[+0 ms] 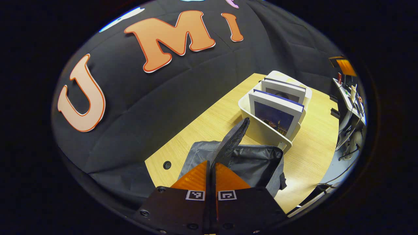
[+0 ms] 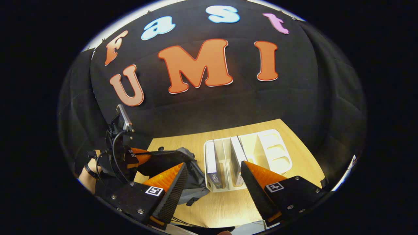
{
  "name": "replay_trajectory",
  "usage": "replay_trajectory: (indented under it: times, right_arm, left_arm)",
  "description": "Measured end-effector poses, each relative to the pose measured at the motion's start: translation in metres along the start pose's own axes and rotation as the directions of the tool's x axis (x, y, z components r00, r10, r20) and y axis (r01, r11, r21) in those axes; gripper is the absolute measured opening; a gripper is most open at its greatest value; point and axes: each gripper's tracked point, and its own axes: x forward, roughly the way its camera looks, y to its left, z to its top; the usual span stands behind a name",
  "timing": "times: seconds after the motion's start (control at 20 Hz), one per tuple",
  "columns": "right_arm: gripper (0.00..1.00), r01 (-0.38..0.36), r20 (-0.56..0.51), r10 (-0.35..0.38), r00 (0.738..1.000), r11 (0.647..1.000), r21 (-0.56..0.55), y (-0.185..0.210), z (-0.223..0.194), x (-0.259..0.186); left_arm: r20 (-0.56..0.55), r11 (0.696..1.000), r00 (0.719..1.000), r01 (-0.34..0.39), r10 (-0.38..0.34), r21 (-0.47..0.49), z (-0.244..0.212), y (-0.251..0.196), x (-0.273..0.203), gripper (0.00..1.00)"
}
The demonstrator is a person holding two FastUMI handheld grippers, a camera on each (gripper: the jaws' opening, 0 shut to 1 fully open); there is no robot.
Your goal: Open the schoolbag, grab two books from the bookshelf and put them into the schoolbag.
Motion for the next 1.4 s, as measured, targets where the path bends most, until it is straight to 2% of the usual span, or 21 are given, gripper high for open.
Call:
replay_trajectory:
  times: [0.1, 0.3, 0.4, 0.55, 0.7, 0.9, 1.05, 1.15, 1.2, 1.25, 1.35, 1.4]
  right_arm:
    - [0.98, -0.047, -0.071, 0.046, 0.996, 0.999, -0.018, 0.016, 0.021, 0.014]
    - [0.98, -0.071, -0.248, 0.051, 0.967, 0.995, -0.072, 0.024, 0.028, 0.055]
    - [0.98, -0.076, -0.347, 0.046, 0.937, 0.995, -0.071, 0.024, 0.019, 0.081]
    - [0.98, -0.049, -0.455, -0.02, 0.89, 0.989, -0.138, 0.01, -0.002, 0.126]
    - [0.99, -0.066, -0.545, 0.0, 0.839, 0.993, -0.102, 0.019, -0.024, 0.158]
    - [0.99, 0.008, -0.579, -0.062, 0.813, 0.995, -0.094, 0.004, -0.05, 0.195]
    - [0.98, 0.04, -0.609, -0.057, 0.791, 0.998, -0.041, 0.001, -0.064, 0.21]
    - [0.92, 0.052, -0.633, -0.053, 0.773, 0.998, -0.019, 0.003, -0.074, 0.216]
    - [0.84, 0.059, -0.637, -0.064, 0.768, 0.998, -0.029, 0.001, -0.078, 0.219]
    - [0.8, 0.071, -0.634, -0.08, 0.769, 0.997, -0.04, -0.001, -0.079, 0.223]
    - [0.67, 0.089, -0.637, -0.103, 0.764, 0.995, -0.053, -0.001, -0.083, 0.225]
    - [0.55, 0.098, -0.636, -0.112, 0.763, 0.994, -0.058, -0.004, -0.086, 0.228]
  left_arm:
    - [-0.005, 1.0, 1.0, -0.004, 0.003, -0.011, -0.002, 0.001, 0.002, 0.01]
    - [-0.016, 0.998, 0.999, -0.032, 0.032, -0.049, -0.004, 0.006, 0.0, 0.01]
    - [-0.031, 0.996, 0.999, -0.037, 0.035, -0.078, -0.008, 0.006, 0.0, 0.01]
    - [-0.037, 0.993, 0.998, -0.051, 0.048, -0.104, -0.011, 0.006, 0.0, 0.01]
    - [-0.04, 0.988, 0.997, -0.071, 0.066, -0.134, -0.013, 0.008, -0.001, 0.01]
    - [-0.036, 0.983, 0.997, -0.075, 0.07, -0.167, -0.017, 0.006, 0.002, 0.01]
    - [-0.023, 0.983, 0.997, -0.078, 0.075, -0.164, -0.019, 0.009, 0.001, 0.01]
    - [-0.019, 0.985, 0.998, -0.067, 0.065, -0.156, -0.02, 0.008, -0.002, 0.01]
    - [-0.012, 0.986, 0.998, -0.066, 0.064, -0.152, -0.02, 0.008, -0.003, 0.01]
    - [-0.006, 0.987, 0.998, -0.058, 0.058, -0.149, -0.019, 0.009, -0.003, 0.01]
    - [-0.011, 0.989, 0.999, -0.044, 0.043, -0.142, -0.022, 0.008, -0.003, 0.01]
    - [-0.012, 0.99, 0.999, -0.04, 0.039, -0.136, -0.022, 0.009, -0.002, 0.01]
